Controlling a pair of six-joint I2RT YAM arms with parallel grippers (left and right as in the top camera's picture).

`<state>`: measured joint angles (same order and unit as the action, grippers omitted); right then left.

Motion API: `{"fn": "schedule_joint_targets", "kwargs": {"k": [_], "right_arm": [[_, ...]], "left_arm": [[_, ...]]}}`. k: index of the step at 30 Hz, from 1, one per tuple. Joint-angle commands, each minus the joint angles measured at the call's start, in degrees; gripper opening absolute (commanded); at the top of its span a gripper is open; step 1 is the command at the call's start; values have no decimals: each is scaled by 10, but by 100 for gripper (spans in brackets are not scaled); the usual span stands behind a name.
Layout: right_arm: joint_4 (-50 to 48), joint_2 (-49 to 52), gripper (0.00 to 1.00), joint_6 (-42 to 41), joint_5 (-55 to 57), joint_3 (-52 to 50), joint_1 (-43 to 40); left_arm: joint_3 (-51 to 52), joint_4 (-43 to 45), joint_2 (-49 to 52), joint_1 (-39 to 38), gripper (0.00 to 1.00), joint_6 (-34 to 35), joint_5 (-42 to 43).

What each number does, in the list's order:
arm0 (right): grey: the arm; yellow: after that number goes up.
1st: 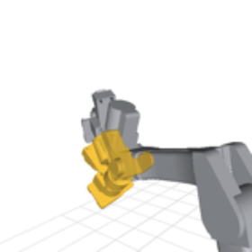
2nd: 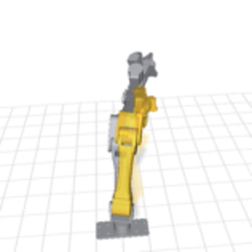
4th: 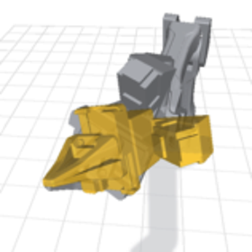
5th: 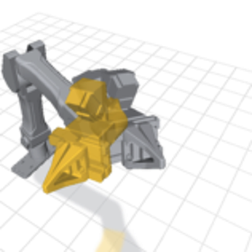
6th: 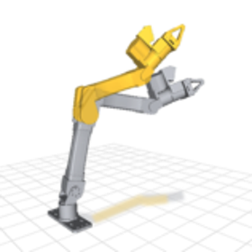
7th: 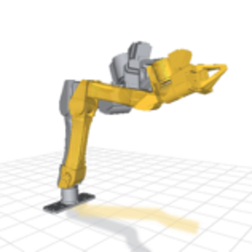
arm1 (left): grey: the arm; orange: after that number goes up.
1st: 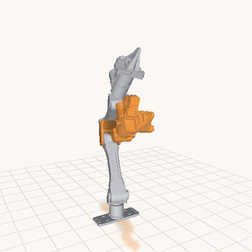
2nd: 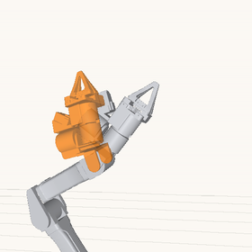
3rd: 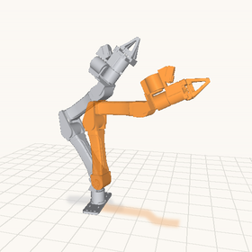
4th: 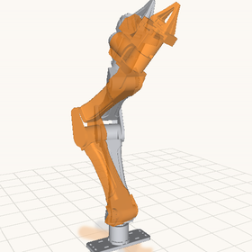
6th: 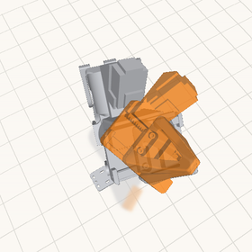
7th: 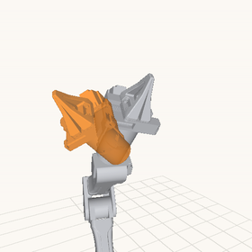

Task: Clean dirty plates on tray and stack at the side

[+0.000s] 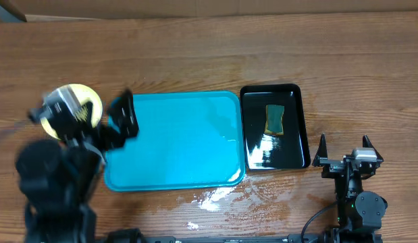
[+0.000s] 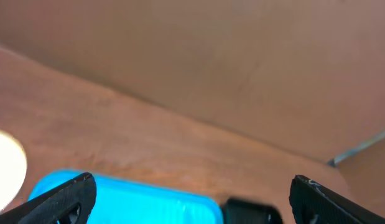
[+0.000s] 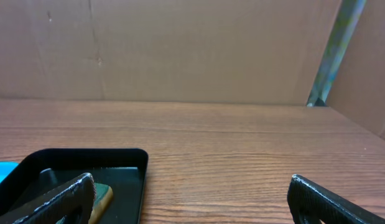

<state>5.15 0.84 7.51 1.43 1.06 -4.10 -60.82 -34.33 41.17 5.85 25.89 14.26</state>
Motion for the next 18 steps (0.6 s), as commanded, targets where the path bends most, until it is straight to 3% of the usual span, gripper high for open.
{"fn": "schedule_joint_targets", "kwargs": {"k": [1,5,8,15,18], "right_arm": [[-4,-7,100,0,-3,-6,-1],[-4,-7,100,0,-3,-6,-1],[-4,-7,100,1,-3,-6,-1],[-4,-7,100,1,-3,-6,-1],[-4,-7,100,0,-3,-6,-1]], "left_arm": [[132,-5,-87,-4,100,-1,-7],[259,16,-189,-11,100,3,-7],[362,107,-278,-10,100,2,-12],[498,390,-373,-10,100,-7,-44],[528,440,-392,-11,100,-7,-78]]}}
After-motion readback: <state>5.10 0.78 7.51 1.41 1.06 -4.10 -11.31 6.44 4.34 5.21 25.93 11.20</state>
